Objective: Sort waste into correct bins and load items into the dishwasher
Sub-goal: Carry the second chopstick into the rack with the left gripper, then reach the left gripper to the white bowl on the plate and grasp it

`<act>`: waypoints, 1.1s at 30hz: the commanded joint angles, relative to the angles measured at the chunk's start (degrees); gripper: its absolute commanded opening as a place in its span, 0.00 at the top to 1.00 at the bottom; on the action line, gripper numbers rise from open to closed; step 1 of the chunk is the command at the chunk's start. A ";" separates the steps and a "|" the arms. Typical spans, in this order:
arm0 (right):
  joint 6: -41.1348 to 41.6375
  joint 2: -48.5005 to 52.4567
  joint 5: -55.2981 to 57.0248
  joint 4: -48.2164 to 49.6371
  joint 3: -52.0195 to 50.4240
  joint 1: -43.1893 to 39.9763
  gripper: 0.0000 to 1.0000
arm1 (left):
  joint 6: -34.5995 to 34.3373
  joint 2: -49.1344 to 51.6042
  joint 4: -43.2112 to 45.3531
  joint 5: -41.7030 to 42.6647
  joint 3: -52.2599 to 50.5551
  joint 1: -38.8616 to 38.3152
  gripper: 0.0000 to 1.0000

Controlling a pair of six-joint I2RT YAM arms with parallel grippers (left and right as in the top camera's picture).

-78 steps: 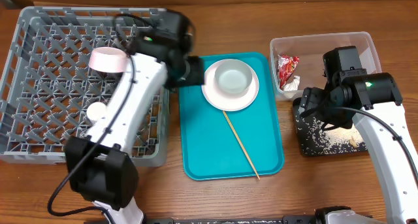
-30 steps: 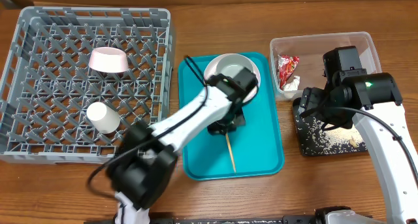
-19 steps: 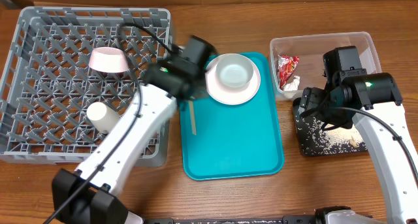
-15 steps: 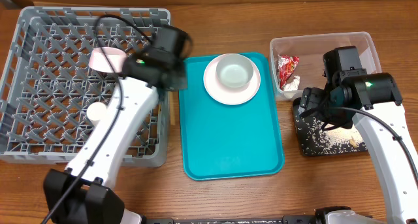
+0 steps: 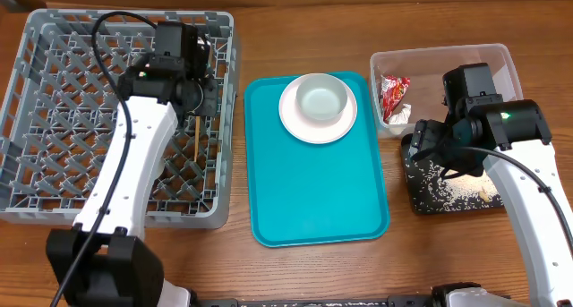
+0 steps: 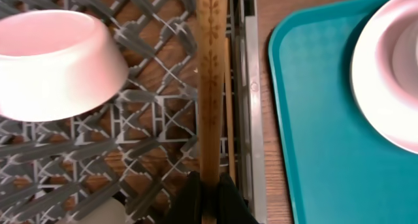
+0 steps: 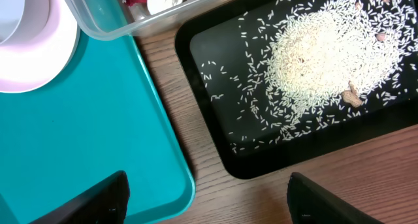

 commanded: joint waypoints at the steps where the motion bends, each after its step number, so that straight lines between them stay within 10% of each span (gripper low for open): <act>1: -0.11 -0.37 0.57 0.13 0.74 -0.11 0.21 | 2.21 3.80 0.20 1.70 0.94 -0.07 0.96; 7: -0.11 -0.37 0.57 0.15 0.74 -0.11 0.21 | 1.55 9.75 0.37 1.70 0.94 -0.07 0.94; 16: -0.11 -0.37 0.57 0.11 0.74 -0.11 0.21 | 1.53 11.67 0.87 1.64 1.20 -0.07 0.53; 33: 0.57 -0.37 0.59 0.04 0.74 -0.11 0.21 | 5.05 9.25 -0.87 14.56 15.32 -10.99 0.36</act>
